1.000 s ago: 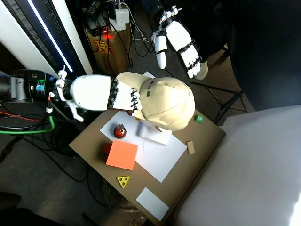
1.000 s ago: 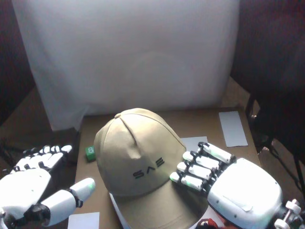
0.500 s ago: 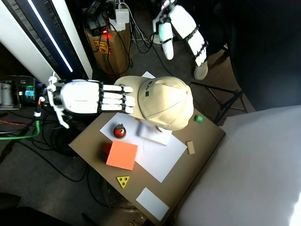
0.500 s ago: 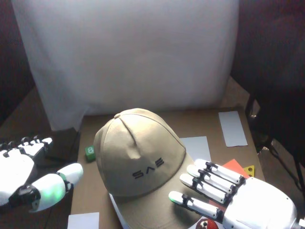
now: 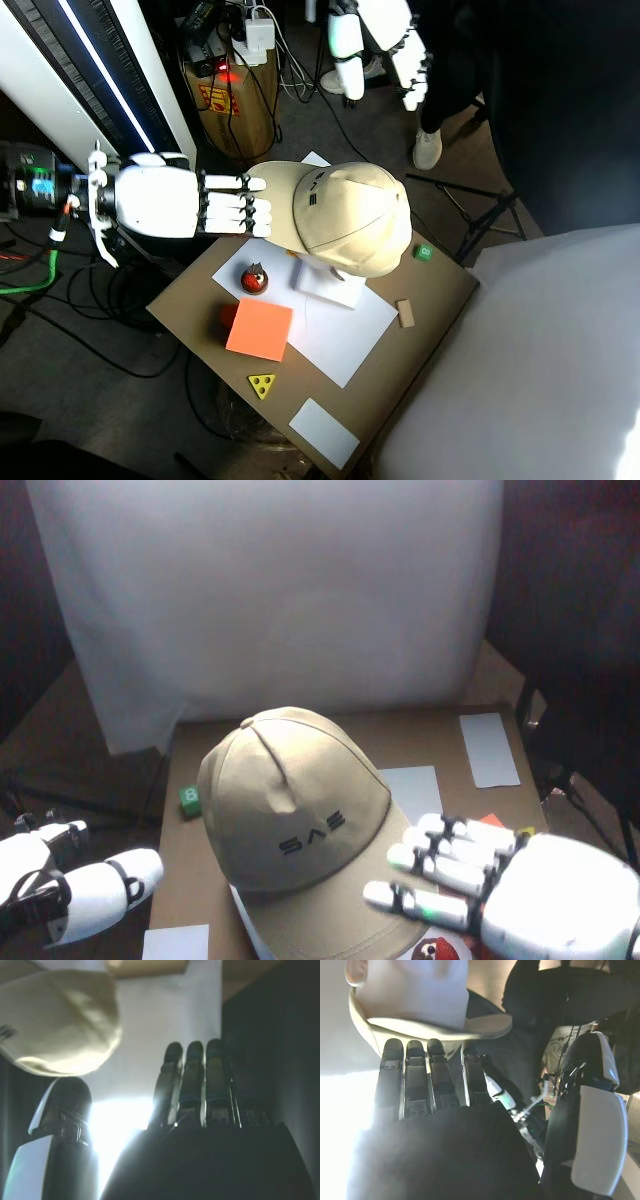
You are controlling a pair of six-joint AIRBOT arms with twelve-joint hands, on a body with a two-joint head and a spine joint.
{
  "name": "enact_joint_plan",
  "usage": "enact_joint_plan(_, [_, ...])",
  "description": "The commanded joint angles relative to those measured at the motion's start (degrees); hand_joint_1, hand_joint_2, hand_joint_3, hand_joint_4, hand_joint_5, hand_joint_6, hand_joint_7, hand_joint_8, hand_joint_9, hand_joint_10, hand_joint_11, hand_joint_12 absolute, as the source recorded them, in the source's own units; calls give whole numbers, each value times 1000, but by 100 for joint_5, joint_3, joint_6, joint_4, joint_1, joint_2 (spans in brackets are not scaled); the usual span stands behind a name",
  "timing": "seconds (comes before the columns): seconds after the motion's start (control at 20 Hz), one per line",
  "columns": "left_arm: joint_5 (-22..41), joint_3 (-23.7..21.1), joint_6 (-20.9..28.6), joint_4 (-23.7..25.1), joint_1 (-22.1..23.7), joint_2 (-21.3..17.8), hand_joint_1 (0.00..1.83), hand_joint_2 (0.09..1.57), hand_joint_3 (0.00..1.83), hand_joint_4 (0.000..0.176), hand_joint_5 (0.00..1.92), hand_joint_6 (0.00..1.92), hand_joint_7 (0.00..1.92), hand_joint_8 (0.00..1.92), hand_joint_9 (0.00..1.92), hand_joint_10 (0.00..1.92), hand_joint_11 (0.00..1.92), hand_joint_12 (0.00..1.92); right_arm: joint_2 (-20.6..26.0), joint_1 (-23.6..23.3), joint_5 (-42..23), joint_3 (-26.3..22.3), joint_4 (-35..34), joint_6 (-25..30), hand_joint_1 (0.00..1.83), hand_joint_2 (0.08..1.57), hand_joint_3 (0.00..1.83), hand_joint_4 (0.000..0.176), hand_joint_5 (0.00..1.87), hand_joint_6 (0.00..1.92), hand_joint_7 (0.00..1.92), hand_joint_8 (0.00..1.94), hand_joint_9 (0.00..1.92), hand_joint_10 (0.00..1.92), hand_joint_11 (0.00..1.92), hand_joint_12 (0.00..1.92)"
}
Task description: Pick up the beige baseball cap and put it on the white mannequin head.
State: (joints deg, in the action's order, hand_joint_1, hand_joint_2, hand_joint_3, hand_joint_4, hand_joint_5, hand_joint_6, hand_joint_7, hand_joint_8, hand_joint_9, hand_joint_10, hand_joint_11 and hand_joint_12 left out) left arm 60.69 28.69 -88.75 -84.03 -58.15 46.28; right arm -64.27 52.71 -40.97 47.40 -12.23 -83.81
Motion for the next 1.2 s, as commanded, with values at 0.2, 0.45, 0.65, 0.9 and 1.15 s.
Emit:
enact_joint_plan(0.2, [310, -387, -510, -81, 511, -43, 0, 1158, 0, 0, 107, 0, 70, 2, 62, 1, 0, 427, 861, -872, 647, -620, -1019, -95, 220, 871, 0, 155, 28, 4, 0, 0, 0, 0, 0, 305])
enact_joint_plan(0.45, [220, -725, -1061, -612, 964, -134, 0, 1167, 0, 3, 171, 11, 131, 8, 145, 13, 0, 559, 992, -1506, 427, -888, -2490, -1178, 369, 878, 0, 108, 254, 20, 225, 13, 209, 24, 0, 918])
enact_joint_plan(0.65, [259, -885, -1520, -817, 1340, -148, 107, 1182, 0, 0, 545, 32, 435, 12, 402, 32, 39, 950, 451, -1577, -354, -888, -3462, -2304, 495, 937, 5, 19, 638, 29, 707, 51, 721, 170, 390, 1238])
enact_joint_plan(0.9, [461, -998, -1985, -1157, 1714, -75, 570, 1155, 0, 0, 1037, 819, 1062, 1000, 891, 1291, 725, 1631, 276, -1684, -454, -968, -3733, -2445, 856, 1048, 3, 0, 658, 1804, 847, 1890, 1006, 1917, 1194, 1919])
enact_joint_plan(1.15, [537, -1000, -1952, -1018, 1669, -72, 825, 1186, 6, 0, 870, 1906, 901, 1920, 990, 1921, 1079, 1921, 275, -1684, -455, -980, -3705, -2455, 883, 1072, 4, 0, 948, 1921, 1123, 1941, 1231, 1921, 1461, 1921])
